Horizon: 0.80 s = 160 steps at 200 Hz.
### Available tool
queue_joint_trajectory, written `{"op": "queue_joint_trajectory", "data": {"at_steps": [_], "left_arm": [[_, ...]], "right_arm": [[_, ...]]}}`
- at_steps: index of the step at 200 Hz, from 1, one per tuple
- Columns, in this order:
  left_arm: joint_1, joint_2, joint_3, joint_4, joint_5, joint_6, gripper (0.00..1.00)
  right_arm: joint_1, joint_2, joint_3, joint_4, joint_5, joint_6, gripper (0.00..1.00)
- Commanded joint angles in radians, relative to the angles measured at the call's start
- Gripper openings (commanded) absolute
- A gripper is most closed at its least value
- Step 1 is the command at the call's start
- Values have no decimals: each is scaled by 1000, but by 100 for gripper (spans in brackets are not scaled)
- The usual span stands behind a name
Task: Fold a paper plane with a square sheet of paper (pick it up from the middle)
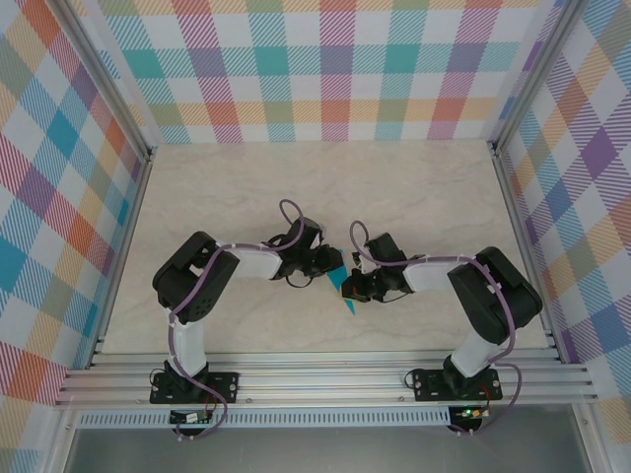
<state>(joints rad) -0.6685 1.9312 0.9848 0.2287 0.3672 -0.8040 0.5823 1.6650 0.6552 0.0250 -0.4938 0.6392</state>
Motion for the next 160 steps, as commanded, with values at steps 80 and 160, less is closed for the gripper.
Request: {"op": "queue_joint_trajectory", "data": {"at_steps": [80,160], "left_arm": [[157,80,5,-19,45,196,27],[247,110,75,-78,94,235,30]], "right_arm": [[8,64,-27,-151,14,-59,1],[8,82,-11,-152,-1,-61,1]]}}
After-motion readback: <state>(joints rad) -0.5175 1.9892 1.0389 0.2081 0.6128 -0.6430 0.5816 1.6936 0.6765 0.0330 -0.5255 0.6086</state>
